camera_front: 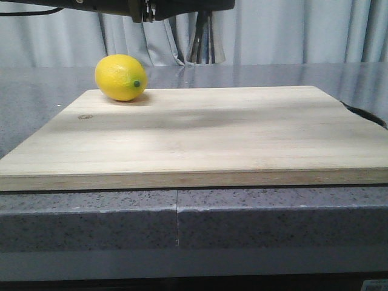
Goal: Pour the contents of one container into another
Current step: 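Tilt the beaker with the right gripper, pouring liquid into the jigger cup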
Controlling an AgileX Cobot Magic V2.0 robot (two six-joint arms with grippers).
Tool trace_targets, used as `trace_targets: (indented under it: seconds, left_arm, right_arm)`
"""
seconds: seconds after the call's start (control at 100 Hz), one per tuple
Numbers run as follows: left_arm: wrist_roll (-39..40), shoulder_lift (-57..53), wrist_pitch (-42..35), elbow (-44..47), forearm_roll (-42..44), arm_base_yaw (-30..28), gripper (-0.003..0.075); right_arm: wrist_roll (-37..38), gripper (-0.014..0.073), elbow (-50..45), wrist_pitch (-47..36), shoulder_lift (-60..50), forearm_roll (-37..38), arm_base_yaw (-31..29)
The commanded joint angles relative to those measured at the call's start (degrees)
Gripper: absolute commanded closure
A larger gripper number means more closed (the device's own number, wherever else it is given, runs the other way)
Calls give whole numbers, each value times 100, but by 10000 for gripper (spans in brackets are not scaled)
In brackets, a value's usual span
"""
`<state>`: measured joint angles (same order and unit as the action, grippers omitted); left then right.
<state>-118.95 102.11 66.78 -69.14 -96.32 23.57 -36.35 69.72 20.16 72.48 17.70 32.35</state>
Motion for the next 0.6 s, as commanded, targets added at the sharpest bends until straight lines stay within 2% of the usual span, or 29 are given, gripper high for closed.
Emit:
trace_targets:
  seconds: [0.0, 0.41, 0.59]
  left_arm:
    - [32, -250, 601, -140, -435, 44, 533]
    - [32, -250, 601, -140, -435, 44, 533]
    - [32, -250, 601, -140, -435, 44, 533]
  right_arm:
    - [-174, 321, 218, -500, -83, 298, 15]
    - [-183, 321, 218, -422, 18, 620, 205]
    - [-183, 321, 218, -168, 18, 1103, 398]
